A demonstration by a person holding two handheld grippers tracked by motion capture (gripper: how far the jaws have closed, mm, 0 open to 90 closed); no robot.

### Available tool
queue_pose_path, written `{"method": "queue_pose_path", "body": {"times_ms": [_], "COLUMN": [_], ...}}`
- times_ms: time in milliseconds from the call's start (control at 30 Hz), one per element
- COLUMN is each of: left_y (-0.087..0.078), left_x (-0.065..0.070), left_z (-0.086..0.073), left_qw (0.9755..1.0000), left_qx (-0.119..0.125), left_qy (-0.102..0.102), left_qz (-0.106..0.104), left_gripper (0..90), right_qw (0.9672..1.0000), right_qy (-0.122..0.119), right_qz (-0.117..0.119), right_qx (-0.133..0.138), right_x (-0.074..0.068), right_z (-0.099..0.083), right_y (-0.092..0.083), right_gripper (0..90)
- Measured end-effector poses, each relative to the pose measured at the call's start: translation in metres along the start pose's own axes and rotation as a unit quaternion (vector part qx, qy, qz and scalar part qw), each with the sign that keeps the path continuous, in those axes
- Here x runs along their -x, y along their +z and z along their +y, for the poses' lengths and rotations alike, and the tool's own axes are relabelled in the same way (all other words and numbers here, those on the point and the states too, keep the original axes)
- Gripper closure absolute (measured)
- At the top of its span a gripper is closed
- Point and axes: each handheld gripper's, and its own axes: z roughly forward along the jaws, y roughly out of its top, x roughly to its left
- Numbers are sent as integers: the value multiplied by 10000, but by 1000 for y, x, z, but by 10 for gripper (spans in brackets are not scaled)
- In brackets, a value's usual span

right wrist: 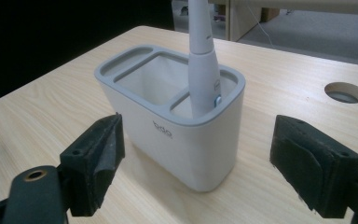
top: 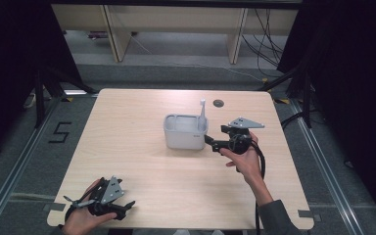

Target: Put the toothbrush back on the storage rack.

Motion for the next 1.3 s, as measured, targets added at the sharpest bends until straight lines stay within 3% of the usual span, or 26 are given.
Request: {"method": "queue_pose_path", "body": {"times_ms": [100,167,200,233,300,467,600,800,833,867,900,1100,1233,1300], "left_y": [0,0,0,0,0,0,0,0,0,0,0,-1,-1,-1], "left_x": [0,0,0,0,0,0,0,0,0,0,0,0,0,0], "left_z": [0,0,0,0,0,0,0,0,0,0,0,0,0,0], "left_qw": [10000,10000,10000,10000,10000,10000,10000,10000,10000,10000,10000,10000,10000,10000], "left_qx": [-12,-10,-8,-11,-3,-2,-5,16,15,16,16,7,7,9], "left_qy": [15,10,9,15,-3,3,3,-14,-13,-11,-12,-1,-5,-10], "left_qz": [11,5,10,10,-11,-5,-4,-14,-12,-9,-11,19,17,19], "left_gripper": [163,163,163,163,163,163,163,163,163,163,163,163,163,163], "right_qw": [10000,10000,9998,10000,9999,10000,9999,9998,9998,9998,9999,9997,9993,9995], "right_qy": [-24,-11,200,18,45,25,-133,72,-94,21,-129,-51,-199,-106], "right_qz": [-57,25,23,-3,84,38,31,120,91,122,63,175,250,234], "right_qx": [-11,5,-61,0,-41,-19,-3,-151,-140,-169,-90,-168,-192,-185], "right_x": [0,0,-4,-2,-3,-6,-6,-12,-11,-14,-12,-19,-20,-22], "right_z": [-2,-4,-5,-6,-7,-10,-13,-18,-20,-21,-21,-26,-28,-29], "right_y": [-2,-2,-4,-4,-6,-8,-10,-13,-13,-13,-13,-15,-16,-16], "right_gripper": [183,183,183,183,183,182,182,181,178,178,178,178,178,178]}}
